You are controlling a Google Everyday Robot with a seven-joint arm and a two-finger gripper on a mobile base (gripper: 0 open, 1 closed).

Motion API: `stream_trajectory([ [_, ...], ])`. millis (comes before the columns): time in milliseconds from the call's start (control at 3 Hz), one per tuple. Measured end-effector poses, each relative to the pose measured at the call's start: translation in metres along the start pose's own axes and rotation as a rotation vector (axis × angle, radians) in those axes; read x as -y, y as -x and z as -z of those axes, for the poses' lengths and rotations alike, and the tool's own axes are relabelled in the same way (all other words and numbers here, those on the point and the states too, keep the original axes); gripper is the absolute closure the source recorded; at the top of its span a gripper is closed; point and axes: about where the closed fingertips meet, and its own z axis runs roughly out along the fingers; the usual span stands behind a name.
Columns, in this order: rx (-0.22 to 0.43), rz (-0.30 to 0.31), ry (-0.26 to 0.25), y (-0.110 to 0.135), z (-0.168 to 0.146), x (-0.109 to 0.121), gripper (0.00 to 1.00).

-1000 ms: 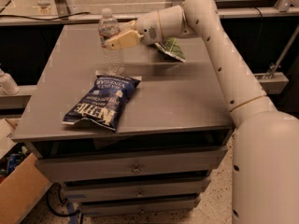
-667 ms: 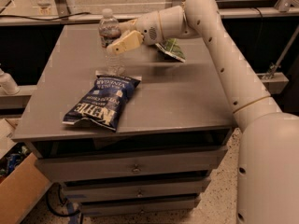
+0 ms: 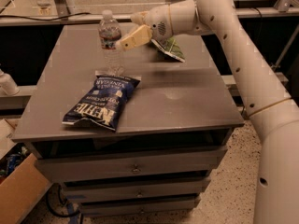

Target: Place water bottle upright

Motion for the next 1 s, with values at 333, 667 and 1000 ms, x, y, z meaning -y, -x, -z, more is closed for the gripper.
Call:
stream_trajectory([
  [333, -0.011, 0.037, 0.086, -0.023, 0.04, 0.006, 0.0],
  [667, -0.048, 0.08, 0.212, -0.051, 0.097, 0.018, 0.0],
  [1000, -0.048, 0.08, 0.212, -0.051, 0.097, 0.018, 0.0],
])
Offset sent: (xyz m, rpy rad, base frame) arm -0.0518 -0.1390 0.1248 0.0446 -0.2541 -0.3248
